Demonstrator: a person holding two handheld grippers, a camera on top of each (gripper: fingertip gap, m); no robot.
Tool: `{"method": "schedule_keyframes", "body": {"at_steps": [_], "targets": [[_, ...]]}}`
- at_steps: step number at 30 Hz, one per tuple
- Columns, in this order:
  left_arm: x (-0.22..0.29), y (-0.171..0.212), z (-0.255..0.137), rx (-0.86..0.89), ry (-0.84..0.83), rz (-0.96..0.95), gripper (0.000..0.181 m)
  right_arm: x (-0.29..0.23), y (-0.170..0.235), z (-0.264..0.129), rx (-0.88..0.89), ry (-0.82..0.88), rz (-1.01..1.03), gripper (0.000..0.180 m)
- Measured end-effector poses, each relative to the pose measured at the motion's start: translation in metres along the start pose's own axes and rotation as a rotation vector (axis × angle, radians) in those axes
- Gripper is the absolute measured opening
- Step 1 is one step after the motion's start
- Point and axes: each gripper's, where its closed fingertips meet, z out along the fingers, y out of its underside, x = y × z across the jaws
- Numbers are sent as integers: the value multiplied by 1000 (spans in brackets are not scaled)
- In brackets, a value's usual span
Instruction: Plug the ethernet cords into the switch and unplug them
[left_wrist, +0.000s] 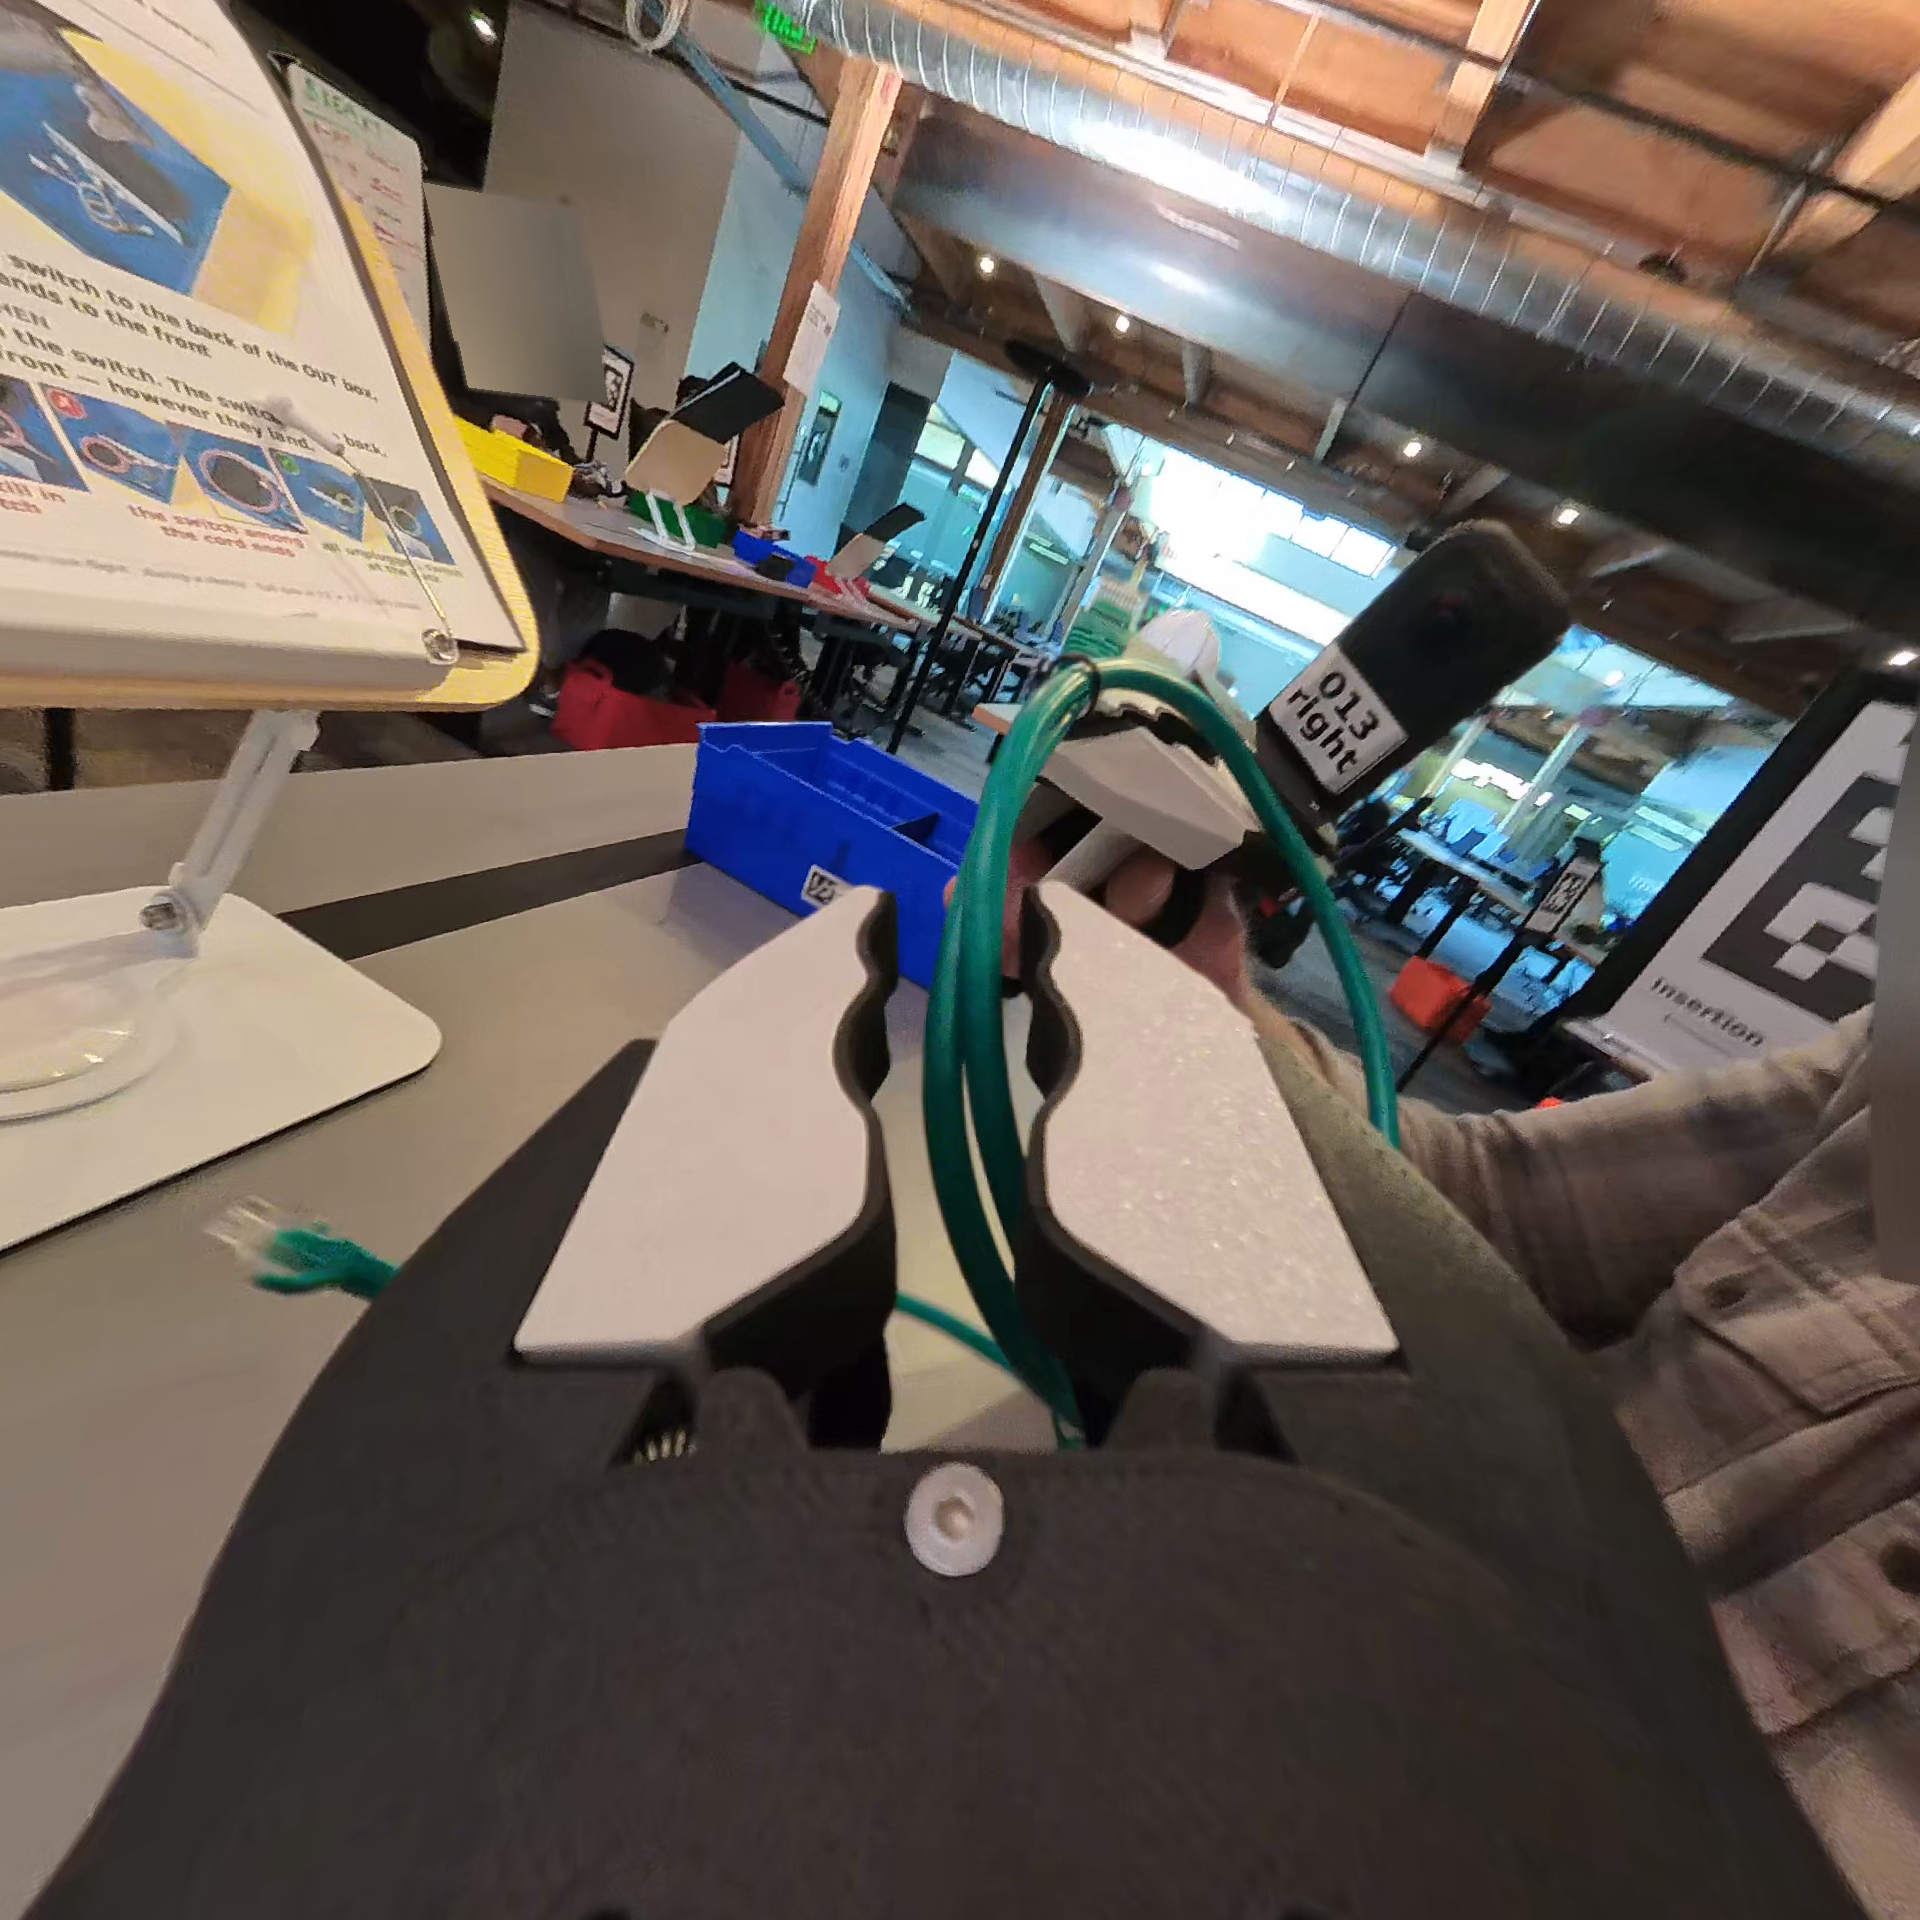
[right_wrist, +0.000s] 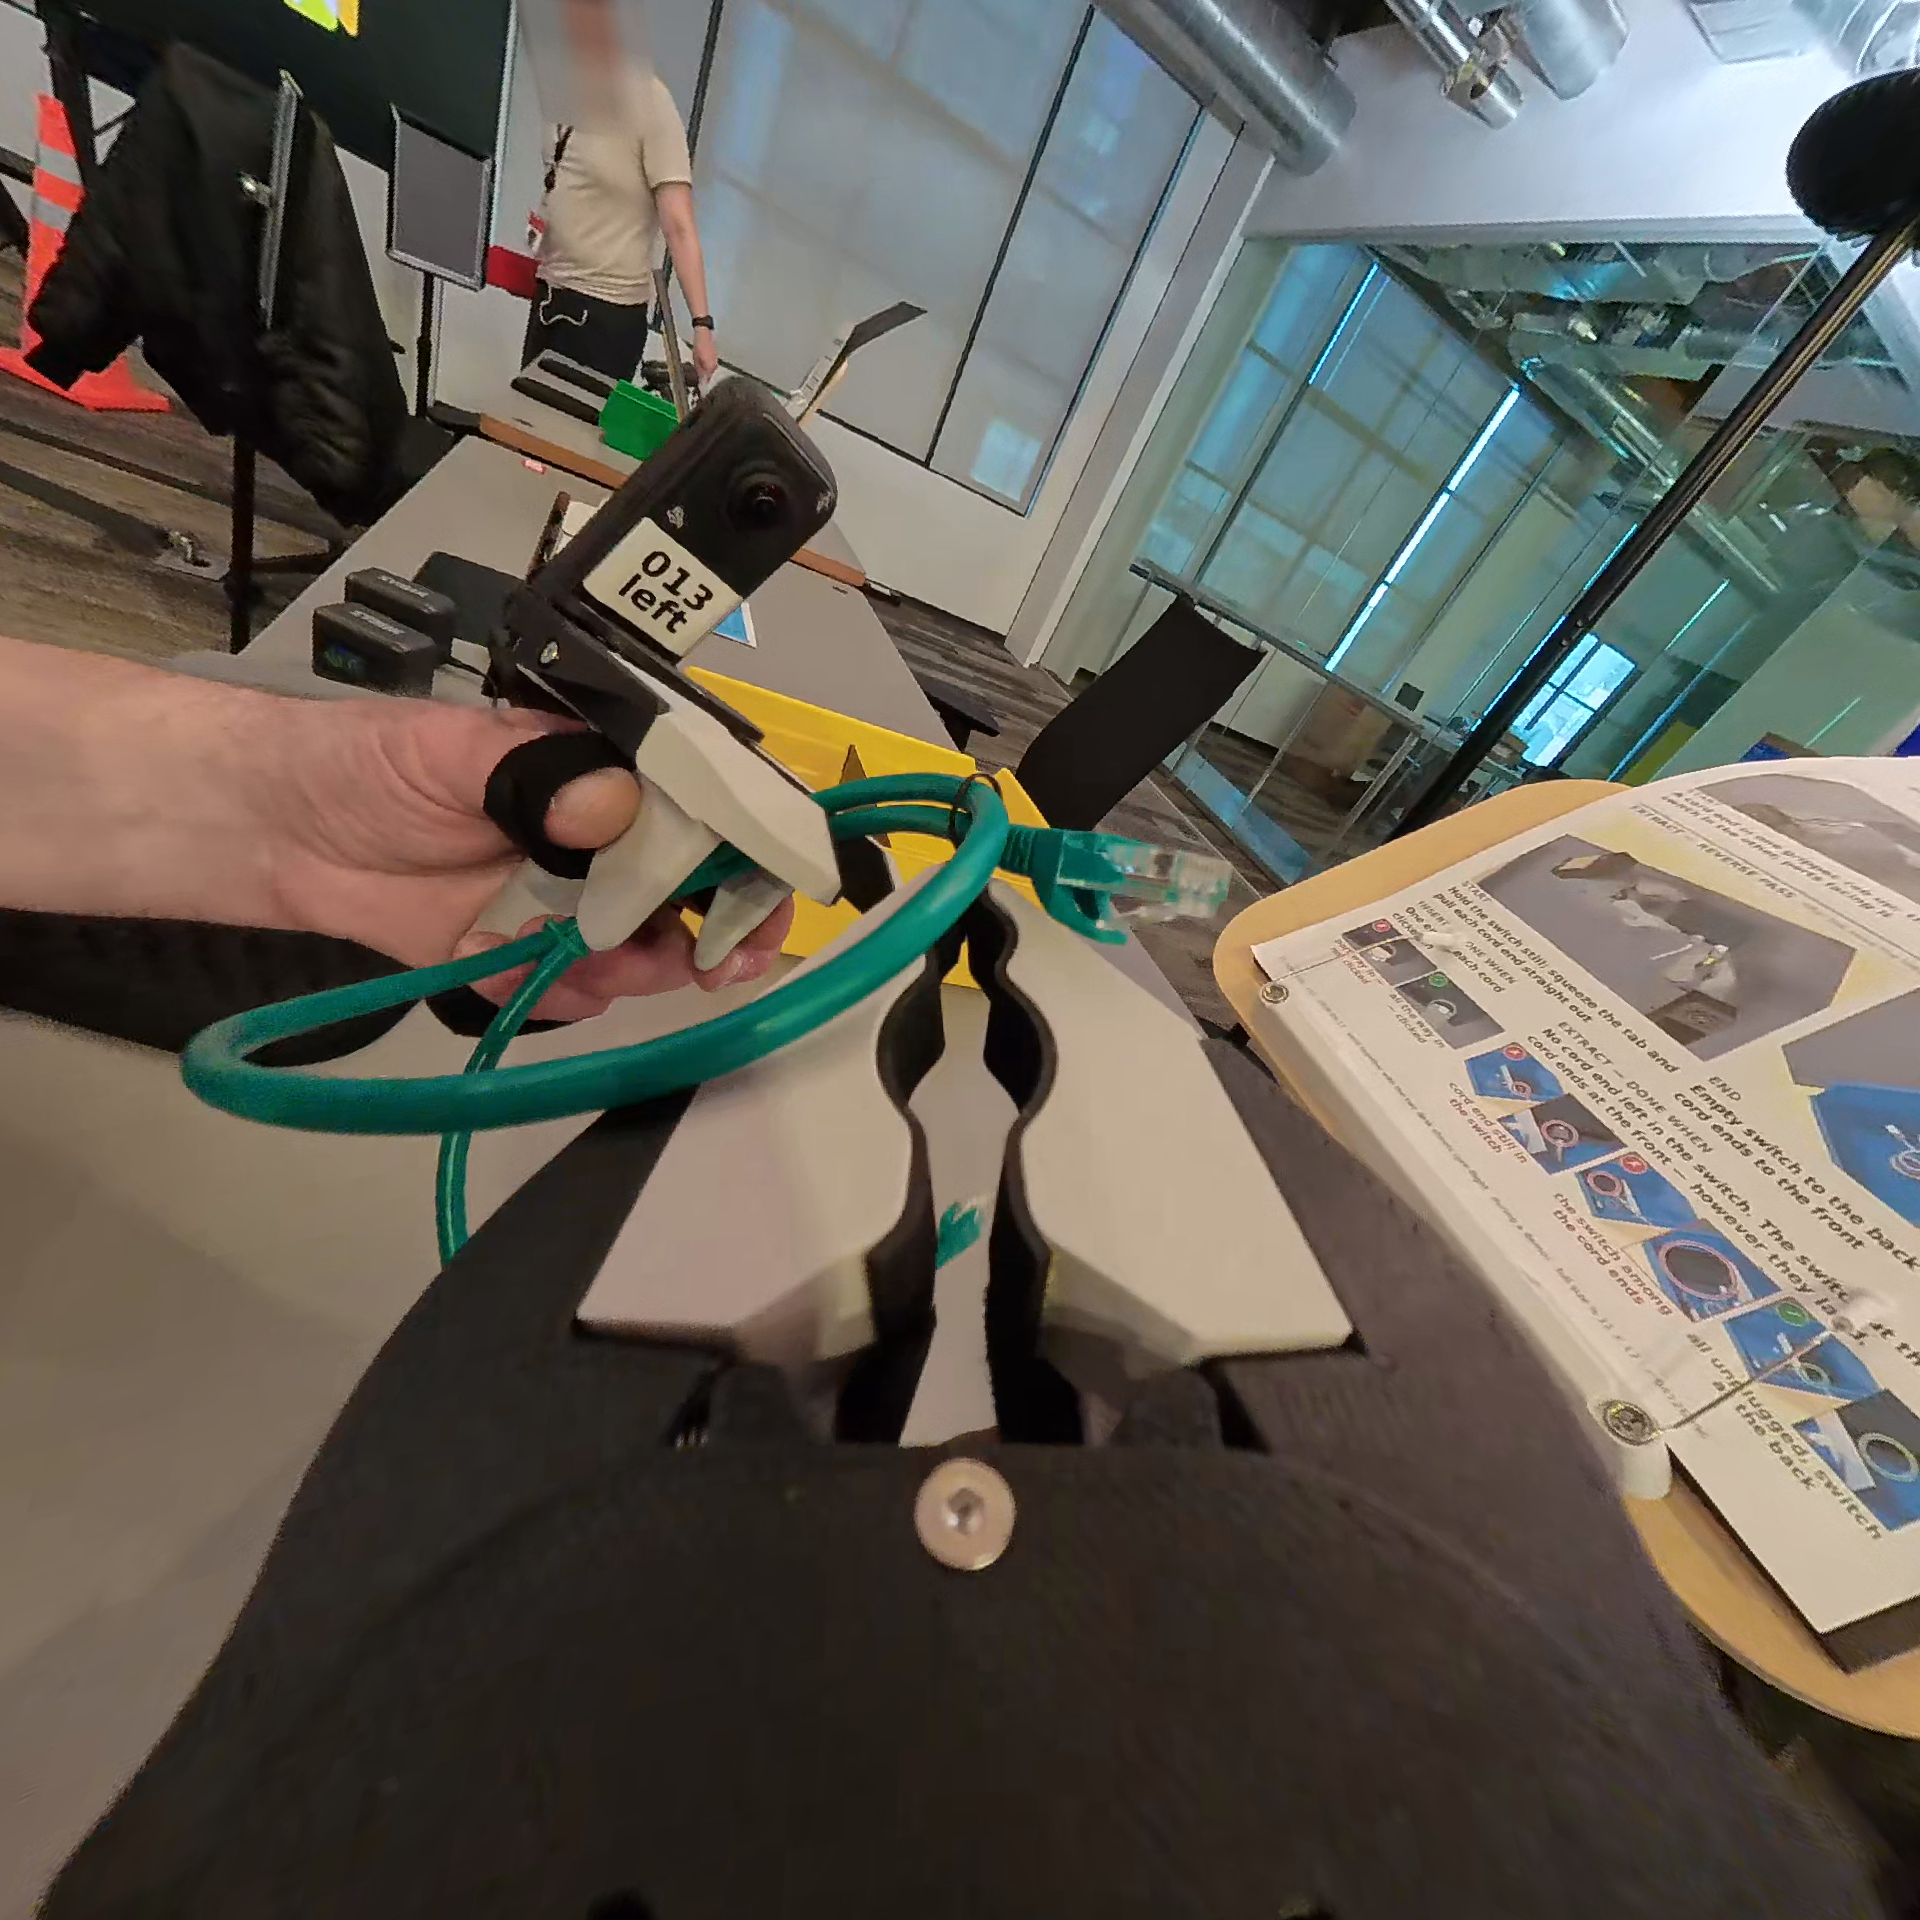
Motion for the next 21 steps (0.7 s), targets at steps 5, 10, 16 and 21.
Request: {"method": "schedule_keyframes", "body": {"at_steps": [5, 10, 16, 21], "targets": [[-2, -16, -18, -10, -80, 122, 41, 1, -3, -2, 33, -21, 54, 0], [-5, -33, -49, -226, -310, 637, 44, 5, -8, -6, 64, -63, 131, 0], [-39, -25, -68, -707, -629, 1578, 67, 3, -18, -6, 85, -138, 211, 0], [-36, -26, -44, -551, -649, 2042, 91, 0, -19, -3, 68, -180, 248, 0]]}}
